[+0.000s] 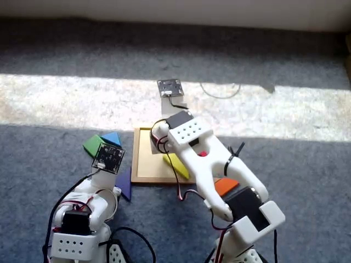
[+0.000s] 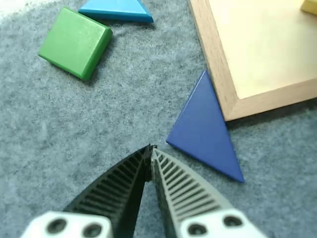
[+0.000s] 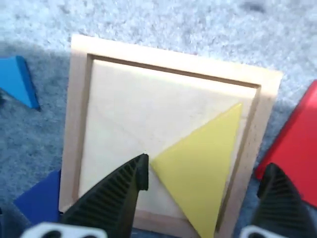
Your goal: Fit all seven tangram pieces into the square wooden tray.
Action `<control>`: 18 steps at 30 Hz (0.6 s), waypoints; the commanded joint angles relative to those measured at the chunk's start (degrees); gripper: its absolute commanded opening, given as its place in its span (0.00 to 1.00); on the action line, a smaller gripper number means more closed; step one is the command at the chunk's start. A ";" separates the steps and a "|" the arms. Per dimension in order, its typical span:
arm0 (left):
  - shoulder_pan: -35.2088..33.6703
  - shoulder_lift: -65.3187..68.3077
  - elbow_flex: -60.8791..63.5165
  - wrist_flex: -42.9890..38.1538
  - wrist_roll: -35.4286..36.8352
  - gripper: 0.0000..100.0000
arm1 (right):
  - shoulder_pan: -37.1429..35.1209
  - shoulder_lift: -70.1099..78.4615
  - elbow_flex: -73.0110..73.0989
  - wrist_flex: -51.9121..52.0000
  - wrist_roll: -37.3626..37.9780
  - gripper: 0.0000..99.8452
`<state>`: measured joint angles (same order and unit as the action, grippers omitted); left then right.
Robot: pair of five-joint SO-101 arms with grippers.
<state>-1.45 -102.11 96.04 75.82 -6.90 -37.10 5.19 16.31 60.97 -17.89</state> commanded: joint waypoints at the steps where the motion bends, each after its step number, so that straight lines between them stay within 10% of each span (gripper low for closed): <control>1: -0.75 -1.71 1.19 0.09 0.44 0.01 | 0.84 -1.54 -6.11 4.09 3.78 0.19; 6: -0.75 -1.71 1.19 0.09 0.44 0.01 | 0.75 -1.54 -7.69 5.41 8.35 0.01; 18: -0.75 -1.71 1.19 0.09 0.44 0.01 | 0.48 -1.19 4.00 -0.66 8.97 0.01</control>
<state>-1.45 -102.11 96.04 75.82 -6.90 -37.10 5.19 20.00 62.11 -9.71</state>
